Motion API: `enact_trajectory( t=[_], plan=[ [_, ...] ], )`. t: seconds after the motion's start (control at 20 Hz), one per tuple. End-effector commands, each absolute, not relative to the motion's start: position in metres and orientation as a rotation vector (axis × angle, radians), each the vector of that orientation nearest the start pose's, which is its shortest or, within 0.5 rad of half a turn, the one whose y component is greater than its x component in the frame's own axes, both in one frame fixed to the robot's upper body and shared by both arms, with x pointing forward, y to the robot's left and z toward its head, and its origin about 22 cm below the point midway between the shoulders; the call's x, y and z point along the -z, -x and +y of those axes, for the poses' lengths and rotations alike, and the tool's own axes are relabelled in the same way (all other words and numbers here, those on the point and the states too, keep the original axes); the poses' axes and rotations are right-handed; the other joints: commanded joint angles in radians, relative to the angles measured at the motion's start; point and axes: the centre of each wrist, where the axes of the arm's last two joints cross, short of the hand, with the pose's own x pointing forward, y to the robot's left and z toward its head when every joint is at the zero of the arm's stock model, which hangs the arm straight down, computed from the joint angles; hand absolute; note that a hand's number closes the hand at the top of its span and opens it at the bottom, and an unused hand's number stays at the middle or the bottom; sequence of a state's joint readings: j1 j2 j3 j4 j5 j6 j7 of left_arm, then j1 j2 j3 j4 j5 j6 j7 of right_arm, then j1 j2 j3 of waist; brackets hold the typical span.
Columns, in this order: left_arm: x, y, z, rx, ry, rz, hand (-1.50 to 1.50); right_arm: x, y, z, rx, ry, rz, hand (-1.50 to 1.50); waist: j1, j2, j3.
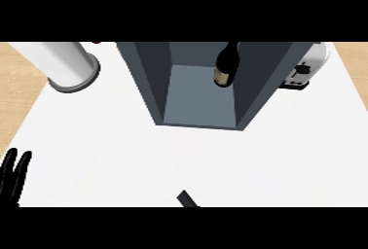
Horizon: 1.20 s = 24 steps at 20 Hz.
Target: Pick up the wine, place it into the cabinet and close the cabinet
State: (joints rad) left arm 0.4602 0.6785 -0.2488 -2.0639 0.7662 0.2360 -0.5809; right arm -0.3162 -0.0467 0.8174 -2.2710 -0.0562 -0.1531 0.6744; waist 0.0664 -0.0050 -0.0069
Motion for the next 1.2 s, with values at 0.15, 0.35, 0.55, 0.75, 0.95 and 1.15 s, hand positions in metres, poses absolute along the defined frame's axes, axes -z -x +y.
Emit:
enact_trajectory(
  t=[0.15,0.35,0.55,0.75,0.95,1.15],
  plan=[
    [-0.078,-0.132,0.318,-0.171,0.189,-1.955,-1.5,-0.208,-0.183,-0.022,-0.699,-0.645,-1.655,1.5,0.021,0.01,0.0],
    [-0.087,-0.132,0.327,-0.165,0.192,-1.966,-1.5,-0.234,-0.21,0.007,-0.746,-0.622,-1.655,1.5,0.019,0.009,0.002],
    [-0.087,-0.129,0.34,-0.18,0.189,-1.959,-1.5,-0.249,-0.243,0.031,-0.729,-0.588,-1.675,1.5,0.028,0.013,0.003],
    [-0.096,-0.135,0.352,-0.171,0.198,-1.976,-1.5,-0.278,-0.279,0.035,-0.718,-0.678,-1.593,1.5,0.032,0.021,0.003],
    [-0.096,-0.14,0.353,-0.165,0.196,-1.988,-1.5,-0.265,-0.286,0.044,-0.949,-0.815,-1.296,1.5,0.044,0.031,0.002],
    [-0.099,-0.135,0.363,-0.161,0.193,-1.983,-1.5,-0.245,-0.33,0.038,-0.874,-0.881,-1.187,1.5,0.023,0.023,0.004]
  ],
)
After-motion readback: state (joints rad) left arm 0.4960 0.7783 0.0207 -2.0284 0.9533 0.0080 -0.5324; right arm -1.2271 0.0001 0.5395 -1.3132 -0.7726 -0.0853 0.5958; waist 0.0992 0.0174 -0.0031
